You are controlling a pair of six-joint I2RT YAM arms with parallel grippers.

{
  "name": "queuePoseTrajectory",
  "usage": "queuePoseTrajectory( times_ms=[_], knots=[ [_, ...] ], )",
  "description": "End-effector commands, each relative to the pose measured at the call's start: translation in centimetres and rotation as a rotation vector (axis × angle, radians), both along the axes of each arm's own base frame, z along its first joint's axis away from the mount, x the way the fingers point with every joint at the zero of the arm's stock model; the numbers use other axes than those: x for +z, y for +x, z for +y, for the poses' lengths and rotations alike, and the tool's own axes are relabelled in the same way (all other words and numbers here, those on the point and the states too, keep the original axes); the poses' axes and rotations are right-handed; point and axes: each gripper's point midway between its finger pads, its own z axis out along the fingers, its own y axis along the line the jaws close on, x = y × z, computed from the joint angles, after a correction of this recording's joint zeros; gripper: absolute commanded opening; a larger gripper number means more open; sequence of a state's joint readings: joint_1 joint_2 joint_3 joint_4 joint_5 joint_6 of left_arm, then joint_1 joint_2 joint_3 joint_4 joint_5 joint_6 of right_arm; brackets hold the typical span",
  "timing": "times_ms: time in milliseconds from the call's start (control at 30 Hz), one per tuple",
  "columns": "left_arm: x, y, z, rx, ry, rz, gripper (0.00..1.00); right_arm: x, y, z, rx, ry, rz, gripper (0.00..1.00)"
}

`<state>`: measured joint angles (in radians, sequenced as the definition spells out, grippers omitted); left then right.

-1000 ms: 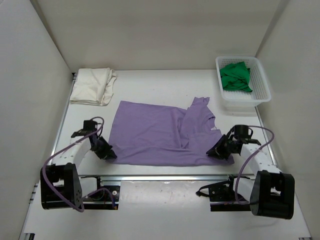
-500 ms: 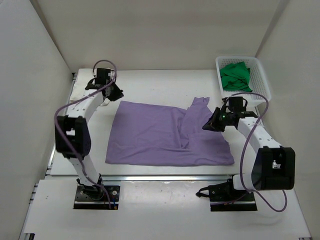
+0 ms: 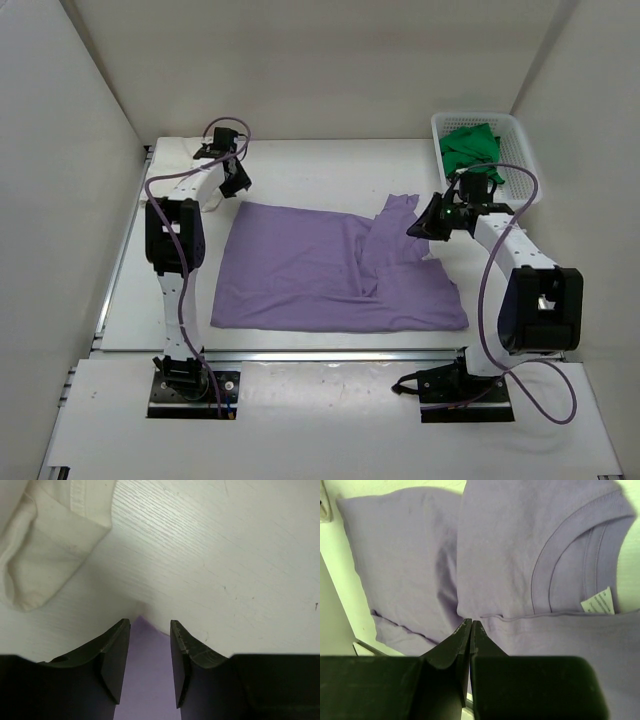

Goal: Fold and stack the t-shirts
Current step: Grap the side of the flattened tshirt furthest away from the robot with both arms

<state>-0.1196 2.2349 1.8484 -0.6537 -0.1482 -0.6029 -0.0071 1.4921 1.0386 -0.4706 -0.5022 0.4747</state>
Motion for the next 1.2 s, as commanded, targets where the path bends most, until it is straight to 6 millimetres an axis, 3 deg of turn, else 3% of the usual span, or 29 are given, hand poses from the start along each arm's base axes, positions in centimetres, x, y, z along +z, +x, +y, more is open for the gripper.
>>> queuePoseTrajectory(
  times_ms=[0,67,133,233,300,400,500,667,800,1000,1033,1167],
  knots=[
    [1.3,0.1,1.9,0.01,0.082,-0.003,0.48,1.6,2.6,0.0,-0.014,-0.008,-0.082,0.0],
    [0.3,-0.5,1.9,0.0,0.11,0.021,0.47,1.5,4.0,-0.8,-0.046,-0.017,-0.094,0.02],
    [-0.7,-1.4,1.6,-0.02,0.117,0.047,0.47,1.8,5.6,-1.5,-0.078,-0.042,-0.12,0.13],
    [-1.1,-1.7,1.3,-0.029,0.106,0.055,0.48,2.3,8.5,-2.7,-0.123,-0.101,-0.153,0.22],
    [-1.6,-2.0,0.8,-0.045,0.1,0.067,0.47,2.4,10.7,-3.4,-0.149,-0.141,-0.17,0.24],
    [-1.8,-2.1,0.8,-0.041,0.108,0.07,0.43,2.8,12.2,-3.8,-0.171,-0.118,-0.158,0.23],
    [-1.9,-2.0,1.0,-0.034,0.097,0.07,0.4,3.7,12.5,-3.1,-0.151,-0.112,-0.182,0.23],
    [-2.2,-1.6,0.6,-0.034,0.099,0.072,0.47,3.4,12.4,-2.7,-0.134,-0.118,-0.168,0.23],
    [-1.3,-0.5,-0.4,-0.033,0.064,0.026,0.53,2.9,12.3,-1.3,-0.084,-0.113,-0.158,0.24],
    [0.2,1.3,-1.3,-0.026,-0.002,-0.039,0.52,2.3,11.3,-0.2,-0.053,-0.104,-0.136,0.23],
    [-1.0,1.1,-1.2,-0.016,0.007,-0.006,0.51,1.9,10.9,-0.2,-0.055,-0.105,-0.121,0.23],
    [-2.6,0.7,-1.0,-0.017,0.035,0.041,0.42,2.2,10.8,-0.7,-0.064,-0.114,-0.125,0.23]
  ],
)
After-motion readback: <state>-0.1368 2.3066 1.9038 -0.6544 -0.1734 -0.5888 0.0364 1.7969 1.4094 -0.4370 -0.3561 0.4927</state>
